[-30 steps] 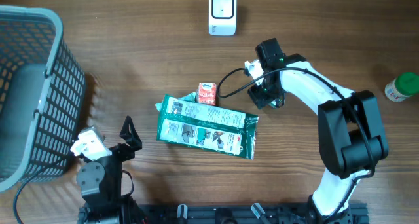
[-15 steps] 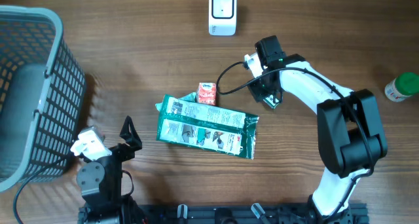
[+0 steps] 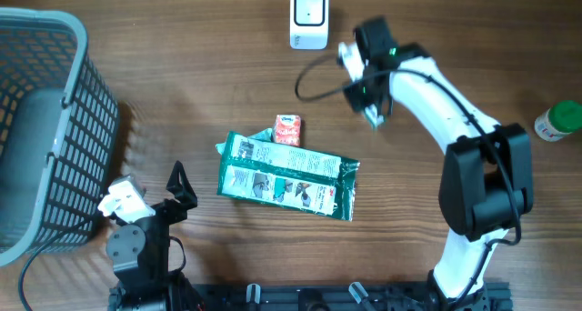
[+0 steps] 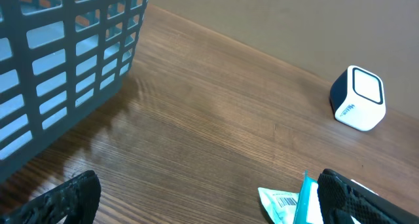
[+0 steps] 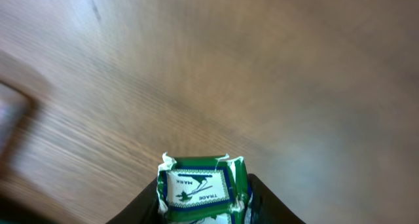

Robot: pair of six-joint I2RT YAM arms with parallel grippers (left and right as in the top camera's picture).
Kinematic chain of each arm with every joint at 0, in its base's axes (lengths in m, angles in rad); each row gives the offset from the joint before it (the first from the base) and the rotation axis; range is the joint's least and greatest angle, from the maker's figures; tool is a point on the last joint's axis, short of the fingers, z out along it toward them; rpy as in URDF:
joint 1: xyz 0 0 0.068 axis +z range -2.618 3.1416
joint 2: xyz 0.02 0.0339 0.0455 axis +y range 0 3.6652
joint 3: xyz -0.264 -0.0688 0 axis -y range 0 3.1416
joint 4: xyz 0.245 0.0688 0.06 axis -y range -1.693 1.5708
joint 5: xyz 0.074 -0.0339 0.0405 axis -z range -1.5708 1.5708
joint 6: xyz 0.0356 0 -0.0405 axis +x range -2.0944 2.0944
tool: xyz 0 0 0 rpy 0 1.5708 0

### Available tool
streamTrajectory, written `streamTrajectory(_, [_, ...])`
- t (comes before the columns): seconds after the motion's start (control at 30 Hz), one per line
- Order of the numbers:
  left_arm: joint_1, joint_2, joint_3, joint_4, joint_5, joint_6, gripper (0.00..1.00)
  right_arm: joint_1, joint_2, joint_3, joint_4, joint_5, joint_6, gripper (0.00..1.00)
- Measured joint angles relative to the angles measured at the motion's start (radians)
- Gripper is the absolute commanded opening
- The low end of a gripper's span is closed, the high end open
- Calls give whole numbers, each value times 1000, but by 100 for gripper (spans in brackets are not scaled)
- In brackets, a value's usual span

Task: Scan the item barcode
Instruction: 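Hold the small green box up to the scanner face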

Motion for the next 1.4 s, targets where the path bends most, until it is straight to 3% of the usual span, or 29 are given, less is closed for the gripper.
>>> streamTrajectory(0.2, [0, 0, 0, 0, 0, 0, 100, 29, -1, 249, -17, 87, -51, 38])
streamTrajectory(0.4, [0, 0, 0, 0, 0, 0, 100, 132, 0, 262, 248, 251, -201, 38])
streamTrajectory(0.47, [0, 0, 0, 0, 0, 0, 100, 171, 0, 262, 408, 328, -262, 38])
streamTrajectory(0.67, [0, 0, 0, 0, 0, 0, 100, 188, 24, 264, 701, 426, -364, 41])
streamTrajectory(0.93, [0, 1, 0, 0, 0, 0, 100, 216, 314, 265, 1089, 567, -534, 43])
streamTrajectory(1.17, [0, 1, 0, 0, 0, 0, 100, 283, 463, 265, 1247, 687, -763, 42])
streamTrajectory(1.23, [0, 1, 0, 0, 0, 0, 100, 294, 467, 265, 1282, 723, -786, 51])
streamTrajectory(1.3, [0, 1, 0, 0, 0, 0, 100, 305, 468, 267, 1353, 810, -806, 72])
streamTrajectory(1.4, [0, 1, 0, 0, 0, 0, 100, 320, 468, 269, 1354, 913, -816, 79])
